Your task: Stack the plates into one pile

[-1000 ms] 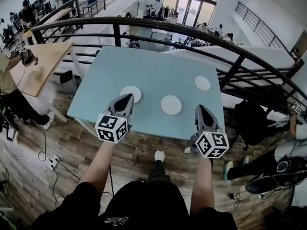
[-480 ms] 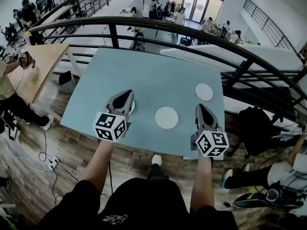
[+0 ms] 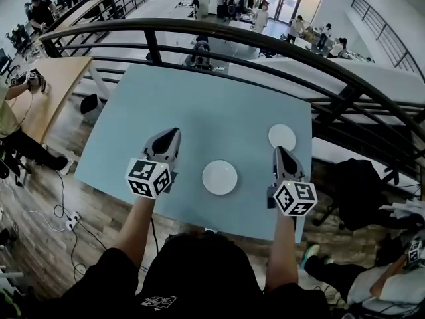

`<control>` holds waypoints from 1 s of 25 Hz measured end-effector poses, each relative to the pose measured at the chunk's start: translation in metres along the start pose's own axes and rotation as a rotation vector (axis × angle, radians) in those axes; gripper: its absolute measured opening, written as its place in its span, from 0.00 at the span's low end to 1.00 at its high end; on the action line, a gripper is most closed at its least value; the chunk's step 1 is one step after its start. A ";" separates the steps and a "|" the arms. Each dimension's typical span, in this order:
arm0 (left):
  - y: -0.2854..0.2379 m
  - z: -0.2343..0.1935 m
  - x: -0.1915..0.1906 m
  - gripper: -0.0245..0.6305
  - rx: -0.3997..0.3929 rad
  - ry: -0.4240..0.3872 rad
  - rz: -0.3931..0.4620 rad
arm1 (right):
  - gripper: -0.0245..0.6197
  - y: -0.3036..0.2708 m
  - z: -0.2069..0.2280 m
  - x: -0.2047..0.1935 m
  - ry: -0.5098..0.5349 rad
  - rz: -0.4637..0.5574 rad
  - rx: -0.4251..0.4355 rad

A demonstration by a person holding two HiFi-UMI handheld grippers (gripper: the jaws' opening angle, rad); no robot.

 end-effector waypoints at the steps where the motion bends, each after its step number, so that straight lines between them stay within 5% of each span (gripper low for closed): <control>1: -0.007 0.002 -0.004 0.04 0.001 0.000 -0.011 | 0.05 -0.005 0.008 -0.005 -0.007 -0.010 0.003; 15: -0.064 -0.002 -0.074 0.04 -0.060 0.033 -0.207 | 0.05 -0.047 0.043 -0.080 -0.132 -0.153 0.013; 25: -0.169 0.031 -0.130 0.04 -0.332 0.096 -0.409 | 0.05 -0.058 0.091 -0.125 -0.244 -0.220 -0.157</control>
Point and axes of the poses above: the fingertips, and each gripper's own axes: y backward along the fingers, z to its right, x out of its top, the point moved 5 cm from there along y, backward along the fingers, and after that the axes turned 1 degree about z, right-handed, at the moved point
